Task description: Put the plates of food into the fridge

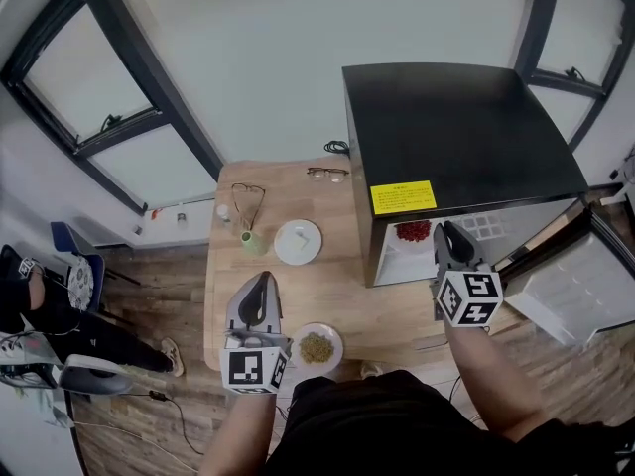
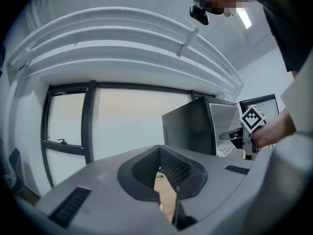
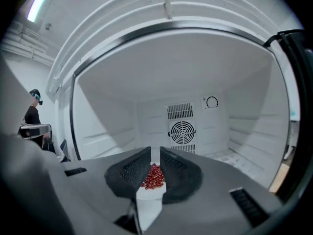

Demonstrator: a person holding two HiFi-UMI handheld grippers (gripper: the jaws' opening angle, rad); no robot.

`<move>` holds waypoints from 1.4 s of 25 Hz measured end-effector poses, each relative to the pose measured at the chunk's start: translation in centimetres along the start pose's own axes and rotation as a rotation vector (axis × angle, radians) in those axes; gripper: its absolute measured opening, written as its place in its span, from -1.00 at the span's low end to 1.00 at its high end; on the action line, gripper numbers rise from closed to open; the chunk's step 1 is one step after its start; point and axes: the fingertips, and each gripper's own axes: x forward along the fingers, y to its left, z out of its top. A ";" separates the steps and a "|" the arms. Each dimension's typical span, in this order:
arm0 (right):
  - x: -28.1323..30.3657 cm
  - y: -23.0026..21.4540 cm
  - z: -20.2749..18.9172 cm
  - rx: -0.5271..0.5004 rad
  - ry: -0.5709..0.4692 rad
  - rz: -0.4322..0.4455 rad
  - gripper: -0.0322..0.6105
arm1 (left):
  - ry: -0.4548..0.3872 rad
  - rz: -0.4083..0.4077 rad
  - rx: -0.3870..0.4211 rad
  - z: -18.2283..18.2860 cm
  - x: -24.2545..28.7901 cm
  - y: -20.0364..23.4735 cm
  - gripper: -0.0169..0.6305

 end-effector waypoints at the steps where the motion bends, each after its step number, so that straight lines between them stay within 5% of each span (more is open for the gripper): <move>1: -0.5 0.6 0.0 0.000 -0.009 0.009 -0.68 | -0.002 0.000 0.002 0.1 -0.4 0.3 -0.94; 8: -3.9 5.9 -2.4 0.030 -0.012 0.047 -0.68 | -0.040 -0.023 0.035 1.3 -4.1 3.7 -0.94; 22: -10.4 18.5 -16.6 0.226 0.185 0.079 -0.68 | 0.047 -0.103 -0.003 -5.6 -11.3 9.3 -0.94; 27: -12.7 21.5 -21.5 0.326 0.255 0.079 -0.68 | 0.063 -0.154 -0.020 -7.6 -12.2 8.9 -0.94; 32: -14.1 24.8 -26.1 0.402 0.304 0.169 -0.66 | 0.067 -0.151 -0.006 -8.5 -13.6 9.7 -0.94; 35: -14.7 24.9 -29.3 0.477 0.349 0.127 -0.58 | 0.091 -0.152 0.007 -9.1 -14.8 10.1 -0.94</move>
